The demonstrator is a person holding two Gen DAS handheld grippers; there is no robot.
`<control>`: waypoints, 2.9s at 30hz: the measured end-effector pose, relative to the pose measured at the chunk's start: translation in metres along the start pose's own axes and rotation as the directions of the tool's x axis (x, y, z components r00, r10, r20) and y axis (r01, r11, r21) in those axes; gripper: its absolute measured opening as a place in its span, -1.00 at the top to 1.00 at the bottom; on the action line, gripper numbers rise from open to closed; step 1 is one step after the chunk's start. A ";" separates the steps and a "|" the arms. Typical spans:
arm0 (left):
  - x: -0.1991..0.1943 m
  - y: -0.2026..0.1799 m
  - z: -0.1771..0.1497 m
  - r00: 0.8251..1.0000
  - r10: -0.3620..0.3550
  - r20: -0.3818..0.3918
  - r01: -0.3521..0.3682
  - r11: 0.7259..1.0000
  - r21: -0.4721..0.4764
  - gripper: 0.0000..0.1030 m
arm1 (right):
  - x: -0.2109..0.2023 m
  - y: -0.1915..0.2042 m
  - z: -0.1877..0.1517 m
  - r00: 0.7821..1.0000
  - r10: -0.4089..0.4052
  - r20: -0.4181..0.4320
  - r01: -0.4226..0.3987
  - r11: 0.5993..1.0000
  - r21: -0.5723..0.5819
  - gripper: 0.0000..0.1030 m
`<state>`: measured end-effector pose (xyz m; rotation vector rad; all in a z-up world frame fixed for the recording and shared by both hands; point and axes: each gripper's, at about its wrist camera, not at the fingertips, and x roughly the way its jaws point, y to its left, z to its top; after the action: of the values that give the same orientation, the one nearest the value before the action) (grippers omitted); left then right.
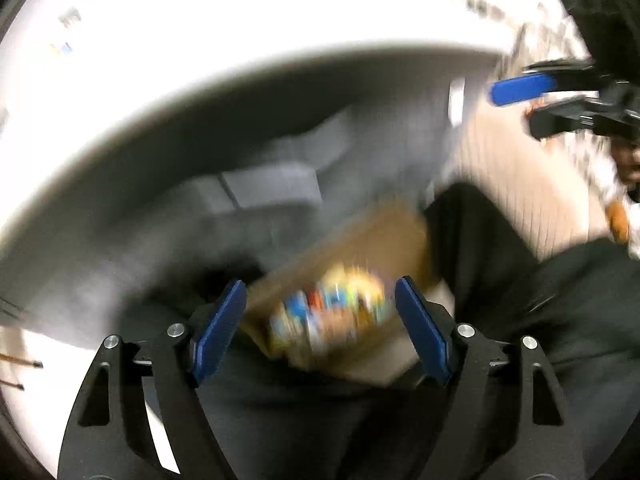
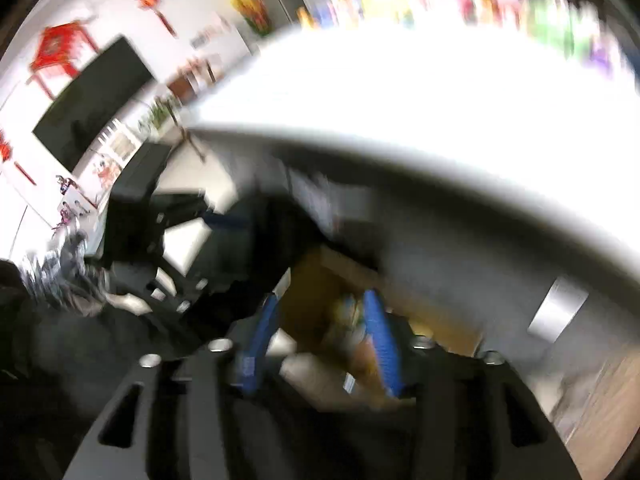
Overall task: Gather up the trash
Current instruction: 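Lower both tools into the cardboard box and release the doll and snack bag, then grasp the green dinosaur toy with the right tool while the left tool grasps the lime-green cylinder, then lower both tools into the cardboard box and release the dinosaur and cylinder, then grasp the white paper strip with the right tool while the left tool grasps the white tissue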
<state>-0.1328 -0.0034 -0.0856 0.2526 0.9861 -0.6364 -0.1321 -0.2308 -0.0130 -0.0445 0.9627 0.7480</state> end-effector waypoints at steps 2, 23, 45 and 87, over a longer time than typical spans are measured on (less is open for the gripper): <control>-0.042 0.016 0.029 0.989 0.052 0.137 -0.048 0.998 -0.029 -0.75 | -0.001 -0.008 0.058 0.997 -0.043 0.059 0.045 0.998 -0.049 -0.13; 0.031 0.161 0.190 0.944 0.325 0.046 -0.271 0.851 -0.449 -0.76 | 0.198 -0.107 0.276 0.959 -0.281 -0.025 0.281 0.959 0.018 0.64; -0.051 0.084 0.169 0.905 0.295 0.308 -0.171 0.912 -0.373 0.65 | -0.018 -0.074 0.160 0.957 -0.091 0.277 0.059 0.991 0.122 0.68; -0.046 0.057 0.145 0.924 0.283 0.257 -0.232 0.950 -0.211 -0.73 | 0.101 -0.125 0.210 0.928 -0.369 0.051 0.371 0.928 -0.037 -0.16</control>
<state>-0.0153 -0.0091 0.0262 0.1255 0.7096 -0.3278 0.1294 -0.1948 -0.0013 -0.2441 0.8631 0.4193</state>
